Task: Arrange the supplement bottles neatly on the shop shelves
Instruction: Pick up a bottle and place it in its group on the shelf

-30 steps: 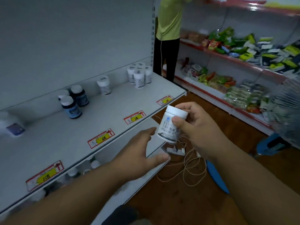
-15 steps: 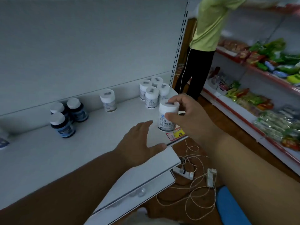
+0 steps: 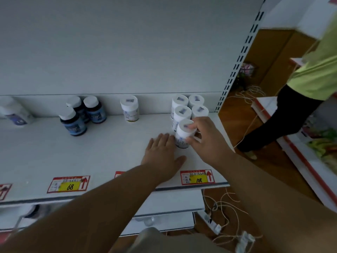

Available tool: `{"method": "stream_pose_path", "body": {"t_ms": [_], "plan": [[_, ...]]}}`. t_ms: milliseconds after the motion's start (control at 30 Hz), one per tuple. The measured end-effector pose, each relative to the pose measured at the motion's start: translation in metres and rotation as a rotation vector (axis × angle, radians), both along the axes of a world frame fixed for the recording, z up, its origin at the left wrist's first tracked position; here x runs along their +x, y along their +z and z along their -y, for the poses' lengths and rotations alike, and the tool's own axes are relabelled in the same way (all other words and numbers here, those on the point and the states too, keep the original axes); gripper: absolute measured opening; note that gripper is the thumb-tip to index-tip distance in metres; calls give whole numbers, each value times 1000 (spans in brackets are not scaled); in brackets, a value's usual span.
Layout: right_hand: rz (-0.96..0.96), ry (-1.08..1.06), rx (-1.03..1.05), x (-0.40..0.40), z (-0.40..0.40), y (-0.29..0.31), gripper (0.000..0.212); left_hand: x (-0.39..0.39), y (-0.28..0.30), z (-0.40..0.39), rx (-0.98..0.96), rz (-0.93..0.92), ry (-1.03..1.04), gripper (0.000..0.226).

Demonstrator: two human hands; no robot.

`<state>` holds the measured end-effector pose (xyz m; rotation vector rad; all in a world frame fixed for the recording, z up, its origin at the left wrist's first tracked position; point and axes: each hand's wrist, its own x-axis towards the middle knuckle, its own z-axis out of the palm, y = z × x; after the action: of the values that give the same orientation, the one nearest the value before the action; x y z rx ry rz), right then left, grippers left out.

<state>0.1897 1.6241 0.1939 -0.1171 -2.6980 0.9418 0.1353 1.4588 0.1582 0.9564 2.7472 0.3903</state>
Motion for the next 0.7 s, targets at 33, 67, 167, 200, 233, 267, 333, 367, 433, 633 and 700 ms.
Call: {"method": "stream_pose_path", "body": {"t_ms": [33, 67, 167, 200, 233, 267, 333, 367, 433, 633, 700], "plan": [[-30, 30, 26, -3, -3, -3, 30, 1, -1, -3, 14, -9, 30, 81], [-50, 50, 47, -5, -5, -5, 30, 1, 0, -6, 23, -20, 53, 80], [-61, 58, 84, -11, -12, -6, 32, 2, -2, -13, 55, -36, 97, 76], [-61, 63, 94, -12, -14, -6, 32, 4, -3, -14, 59, -29, 105, 75], [-59, 69, 105, -12, -16, -7, 33, 5, -3, -15, 57, -22, 112, 75], [-54, 72, 113, -13, -18, -8, 33, 6, -3, -16, 52, -19, 119, 75], [-39, 67, 115, -13, -19, -8, 35, 6, -1, -18, 43, -17, 126, 74], [-31, 57, 109, -12, -19, -9, 35, 6, 0, -19, 41, -17, 126, 74], [-24, 29, 97, -9, -17, -9, 38, 6, 2, -19, 61, -11, 124, 72], [-70, -109, 140, 5, 9, 0, 48, -2, 10, 7, 134, 7, 93, 72], [-119, -163, 165, 6, 22, 12, 48, -11, 17, 15, 173, -7, 63, 71]]}}
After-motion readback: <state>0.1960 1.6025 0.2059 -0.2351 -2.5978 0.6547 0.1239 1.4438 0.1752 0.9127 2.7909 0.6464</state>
